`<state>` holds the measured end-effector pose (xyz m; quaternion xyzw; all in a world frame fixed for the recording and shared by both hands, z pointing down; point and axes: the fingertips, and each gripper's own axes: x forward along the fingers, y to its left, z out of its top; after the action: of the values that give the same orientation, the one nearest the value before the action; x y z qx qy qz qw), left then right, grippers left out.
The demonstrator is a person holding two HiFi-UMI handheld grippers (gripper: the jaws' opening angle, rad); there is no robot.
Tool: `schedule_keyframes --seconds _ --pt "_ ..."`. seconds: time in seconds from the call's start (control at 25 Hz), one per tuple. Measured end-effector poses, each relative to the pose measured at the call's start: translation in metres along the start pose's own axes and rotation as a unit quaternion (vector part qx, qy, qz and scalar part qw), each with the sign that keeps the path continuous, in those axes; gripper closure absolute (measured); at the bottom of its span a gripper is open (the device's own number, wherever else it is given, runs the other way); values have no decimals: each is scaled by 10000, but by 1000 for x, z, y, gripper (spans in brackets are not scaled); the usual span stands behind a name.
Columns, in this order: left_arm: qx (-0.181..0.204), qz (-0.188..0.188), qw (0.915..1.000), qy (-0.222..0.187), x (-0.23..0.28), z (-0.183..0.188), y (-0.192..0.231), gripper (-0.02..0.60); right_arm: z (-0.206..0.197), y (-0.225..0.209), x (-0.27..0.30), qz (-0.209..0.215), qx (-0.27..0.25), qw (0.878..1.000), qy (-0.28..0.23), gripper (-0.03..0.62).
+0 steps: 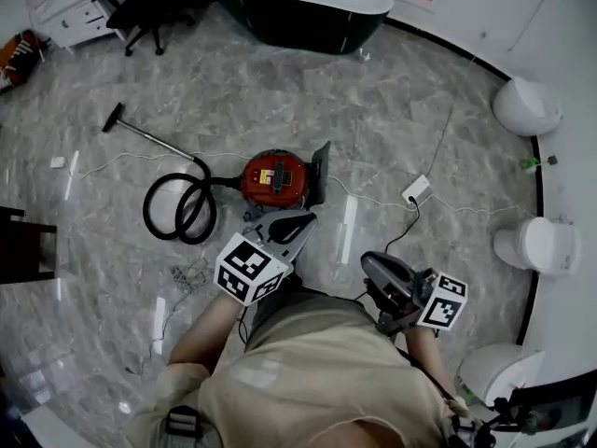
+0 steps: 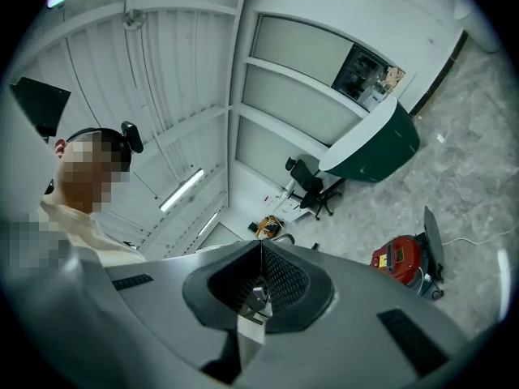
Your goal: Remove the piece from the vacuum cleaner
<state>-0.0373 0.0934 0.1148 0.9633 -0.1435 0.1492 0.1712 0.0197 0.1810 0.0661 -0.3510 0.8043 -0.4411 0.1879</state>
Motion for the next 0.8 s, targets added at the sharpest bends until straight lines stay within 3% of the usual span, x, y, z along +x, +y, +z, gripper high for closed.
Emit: schedule_keyframes --seconds 0.44,0.6,0.8 --pt "-160 162 9997 -35 -13 10 59 578 26 -20 58 -152 292 9994 94 592" --pt "-152 445 9989 -79 -22 16 73 578 38 -34 79 -62 513 9985 168 592" --pt "-332 905 9953 -21 -29 10 87 578 40 -53 108 133 608 9955 710 592"
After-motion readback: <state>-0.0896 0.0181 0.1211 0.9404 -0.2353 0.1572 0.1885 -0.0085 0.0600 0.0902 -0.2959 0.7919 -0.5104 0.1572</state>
